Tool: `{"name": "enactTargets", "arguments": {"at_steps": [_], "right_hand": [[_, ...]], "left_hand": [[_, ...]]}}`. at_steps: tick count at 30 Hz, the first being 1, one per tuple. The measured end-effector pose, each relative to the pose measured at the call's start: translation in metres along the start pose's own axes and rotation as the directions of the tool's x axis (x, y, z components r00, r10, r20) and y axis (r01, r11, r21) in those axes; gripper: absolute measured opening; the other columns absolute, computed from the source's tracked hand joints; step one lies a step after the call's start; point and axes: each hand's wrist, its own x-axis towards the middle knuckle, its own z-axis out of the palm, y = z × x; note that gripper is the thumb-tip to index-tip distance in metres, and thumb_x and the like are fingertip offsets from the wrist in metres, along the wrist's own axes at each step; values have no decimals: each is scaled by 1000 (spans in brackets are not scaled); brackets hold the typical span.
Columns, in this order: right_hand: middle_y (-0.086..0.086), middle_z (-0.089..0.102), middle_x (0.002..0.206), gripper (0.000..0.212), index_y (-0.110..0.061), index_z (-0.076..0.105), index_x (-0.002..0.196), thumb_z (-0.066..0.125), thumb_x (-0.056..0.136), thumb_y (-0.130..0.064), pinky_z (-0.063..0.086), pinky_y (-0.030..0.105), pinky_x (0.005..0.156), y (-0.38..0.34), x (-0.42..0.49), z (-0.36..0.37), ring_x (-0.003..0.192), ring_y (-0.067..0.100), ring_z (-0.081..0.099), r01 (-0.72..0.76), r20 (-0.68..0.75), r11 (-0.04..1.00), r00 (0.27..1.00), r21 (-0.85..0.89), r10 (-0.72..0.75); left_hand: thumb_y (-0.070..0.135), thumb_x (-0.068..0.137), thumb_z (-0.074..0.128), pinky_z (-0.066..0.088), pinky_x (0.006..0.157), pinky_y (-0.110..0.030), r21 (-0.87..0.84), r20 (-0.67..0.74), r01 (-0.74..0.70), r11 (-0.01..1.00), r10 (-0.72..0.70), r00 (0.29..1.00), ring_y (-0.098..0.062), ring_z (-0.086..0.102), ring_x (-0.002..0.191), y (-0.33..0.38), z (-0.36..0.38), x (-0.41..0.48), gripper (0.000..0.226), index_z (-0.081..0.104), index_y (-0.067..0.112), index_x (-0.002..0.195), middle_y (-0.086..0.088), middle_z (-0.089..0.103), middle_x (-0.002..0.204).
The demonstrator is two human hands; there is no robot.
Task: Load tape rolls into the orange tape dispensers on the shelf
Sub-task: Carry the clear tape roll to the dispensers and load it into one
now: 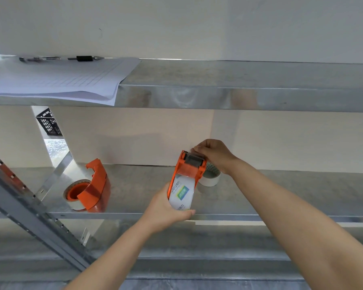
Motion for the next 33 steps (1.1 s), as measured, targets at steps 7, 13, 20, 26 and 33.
{"name": "enactTargets", "arguments": {"at_steps": [7,13,20,26,33], "right_hand": [[-5,70,79,13,-12,58,76,56,88,-7,55,18,57,-9,3,-2,62,9,71,18,-15,1000,1000,11,-18],[3,57,48,23,-9,53,67,51,90,-6,46,15,40,-10,-4,2,38,10,54,-414,248,892,897,183,366],[2,67,61,33,-15,63,61,50,91,-21,54,23,60,13,-9,-6,57,13,64,-659,456,719,721,220,521],[6,61,89,12,-13,59,96,48,94,-18,51,27,78,30,-14,7,81,16,59,-628,449,749,743,211,496],[4,67,103,30,-20,61,108,45,91,-39,49,36,89,65,-42,26,97,20,61,-489,333,725,870,485,363]], "left_hand": [[19,54,74,53,62,-17,-116,-14,5,993,-7,1000,-1,64,69,-2,6,-7,49,58,22,100,1,68,87],[16,54,71,46,56,-9,-134,-83,-20,991,9,996,7,60,62,-2,9,-10,46,55,28,95,7,64,82],[12,55,75,48,58,-10,-136,-23,-25,990,23,999,8,62,68,-8,7,-15,46,56,30,94,7,65,86],[9,55,68,48,55,-11,-311,-68,-22,950,0,998,6,62,60,-2,8,-11,41,58,25,91,15,71,69],[14,66,58,56,67,-28,-692,-87,26,721,-120,989,-14,66,72,5,-9,10,29,62,12,94,-3,70,77]]}}
